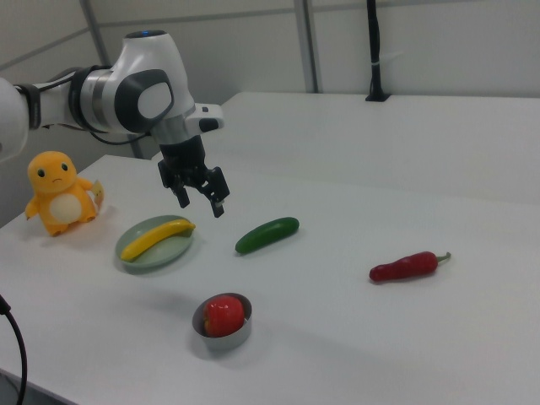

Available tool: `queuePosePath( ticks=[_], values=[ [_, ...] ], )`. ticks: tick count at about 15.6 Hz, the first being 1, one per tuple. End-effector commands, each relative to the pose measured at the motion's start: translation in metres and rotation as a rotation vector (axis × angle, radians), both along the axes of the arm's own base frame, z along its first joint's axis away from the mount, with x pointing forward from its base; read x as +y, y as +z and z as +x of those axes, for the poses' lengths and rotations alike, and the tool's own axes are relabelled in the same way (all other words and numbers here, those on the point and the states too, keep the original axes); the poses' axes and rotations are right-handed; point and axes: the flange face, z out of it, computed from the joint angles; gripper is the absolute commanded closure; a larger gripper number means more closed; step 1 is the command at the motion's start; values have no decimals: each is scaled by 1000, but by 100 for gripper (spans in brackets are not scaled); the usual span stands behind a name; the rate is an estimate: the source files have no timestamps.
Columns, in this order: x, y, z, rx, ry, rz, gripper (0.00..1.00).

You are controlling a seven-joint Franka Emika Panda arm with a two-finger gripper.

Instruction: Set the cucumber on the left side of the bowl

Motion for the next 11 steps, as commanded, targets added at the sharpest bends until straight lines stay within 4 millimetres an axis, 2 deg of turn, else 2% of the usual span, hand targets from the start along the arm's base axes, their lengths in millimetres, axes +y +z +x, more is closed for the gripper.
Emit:
queuePosePath(
  ticks=[1,8,11],
  values=[
    [1,5,-8,-11,10,20,0],
    [1,7,-7,-16,9,20,0],
    [1,2,-4,-1,6,16,0]
  ],
)
